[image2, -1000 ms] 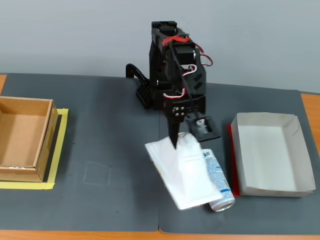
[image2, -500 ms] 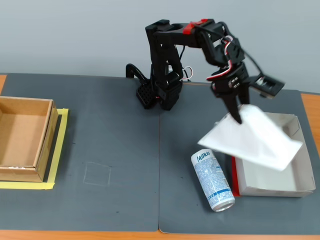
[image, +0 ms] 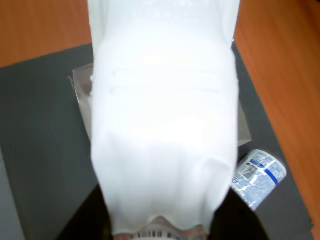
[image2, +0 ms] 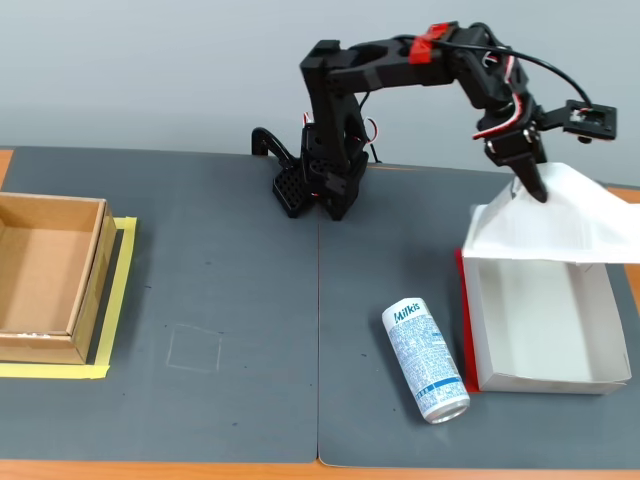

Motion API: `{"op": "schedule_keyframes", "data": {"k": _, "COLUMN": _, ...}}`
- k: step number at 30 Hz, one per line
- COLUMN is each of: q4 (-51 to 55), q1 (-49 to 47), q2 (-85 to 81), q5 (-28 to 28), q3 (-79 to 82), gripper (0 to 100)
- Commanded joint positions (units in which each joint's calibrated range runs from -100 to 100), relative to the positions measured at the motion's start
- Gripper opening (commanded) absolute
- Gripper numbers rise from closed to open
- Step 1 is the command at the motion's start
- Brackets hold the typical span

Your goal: Pick the sandwich and put it in the gray box

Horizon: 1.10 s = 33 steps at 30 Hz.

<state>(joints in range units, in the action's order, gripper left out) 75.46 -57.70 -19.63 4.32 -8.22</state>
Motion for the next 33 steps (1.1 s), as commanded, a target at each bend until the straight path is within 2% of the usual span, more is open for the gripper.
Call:
{"op": "schedule_keyframes", "data": {"k": 1, "q4": -0.98, "q1": -0.45, "q2": 4.92, "q5": -3.31, "q3": -9.11, "gripper": 9}}
{"op": "schedule_keyframes", "data": {"k": 8, "q4": -0.98, "q1": -0.3, "q2": 14.33, "q5": -10.13, "q3": -17.7, "gripper": 9}}
{"op": "schedule_keyframes", "data": {"k": 20, "q4": -0.8, "q1": 3.28, "q2": 14.67, "q5": -20.81, "q3": -16.88, "gripper": 9}}
{"op": "schedule_keyframes", "data": {"k": 33, "q4": -0.11, "q1": 5.44, "q2": 14.58, "q5": -21.49, "q3": -16.79, "gripper": 9}}
